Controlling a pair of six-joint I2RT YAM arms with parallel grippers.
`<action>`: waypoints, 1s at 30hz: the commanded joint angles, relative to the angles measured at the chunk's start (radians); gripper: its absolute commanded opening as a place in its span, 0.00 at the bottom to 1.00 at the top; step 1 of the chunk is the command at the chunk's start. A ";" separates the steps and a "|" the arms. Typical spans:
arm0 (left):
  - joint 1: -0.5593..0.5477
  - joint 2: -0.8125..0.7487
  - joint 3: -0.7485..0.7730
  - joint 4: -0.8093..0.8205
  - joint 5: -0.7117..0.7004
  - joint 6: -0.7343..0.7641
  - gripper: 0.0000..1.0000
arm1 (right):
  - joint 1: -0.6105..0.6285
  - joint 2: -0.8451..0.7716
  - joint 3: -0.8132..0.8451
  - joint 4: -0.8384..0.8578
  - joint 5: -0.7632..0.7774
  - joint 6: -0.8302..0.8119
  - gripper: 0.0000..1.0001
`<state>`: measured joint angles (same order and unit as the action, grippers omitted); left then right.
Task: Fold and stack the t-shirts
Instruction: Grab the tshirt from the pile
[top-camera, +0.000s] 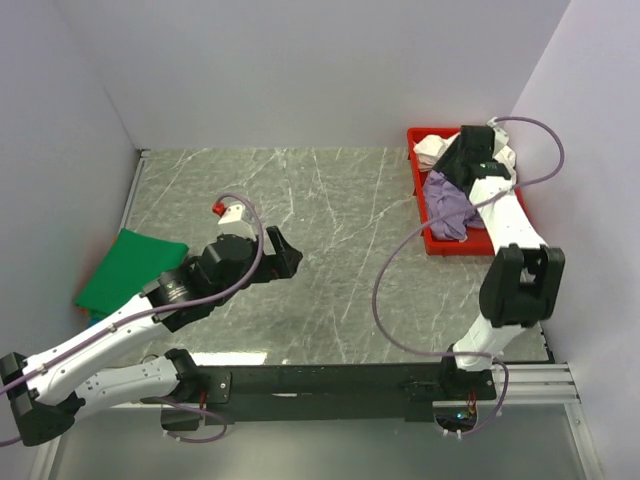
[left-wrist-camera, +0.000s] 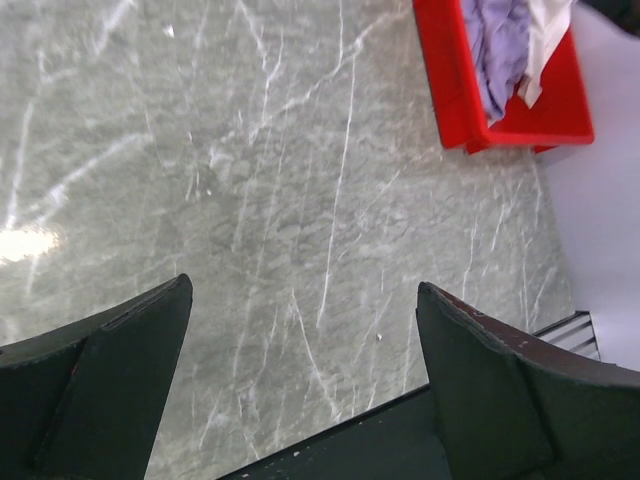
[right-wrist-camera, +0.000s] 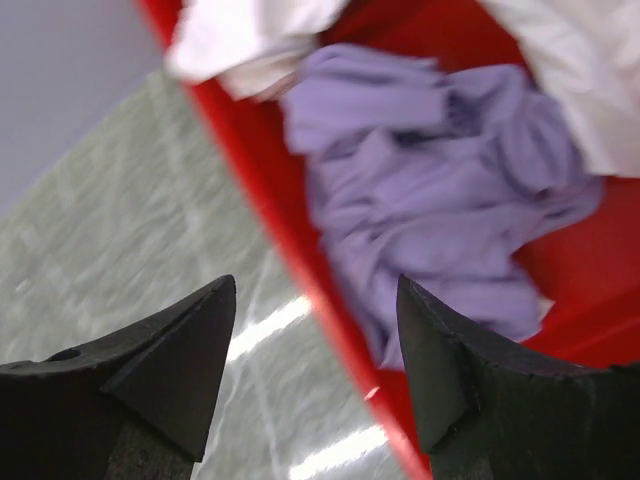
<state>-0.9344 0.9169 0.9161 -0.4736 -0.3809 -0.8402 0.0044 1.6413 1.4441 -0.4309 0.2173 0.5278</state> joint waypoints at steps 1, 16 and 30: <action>0.012 -0.035 0.049 -0.042 -0.036 0.042 0.99 | -0.049 0.100 0.088 -0.068 0.016 -0.002 0.72; 0.052 -0.012 0.044 -0.030 0.002 0.061 1.00 | -0.089 0.308 0.104 -0.042 -0.061 0.011 0.51; 0.097 0.008 0.001 0.041 0.026 0.001 0.99 | -0.048 -0.133 0.272 -0.199 -0.055 -0.018 0.00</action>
<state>-0.8581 0.9211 0.9310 -0.4892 -0.3634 -0.8108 -0.0738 1.6722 1.5906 -0.6083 0.1631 0.5262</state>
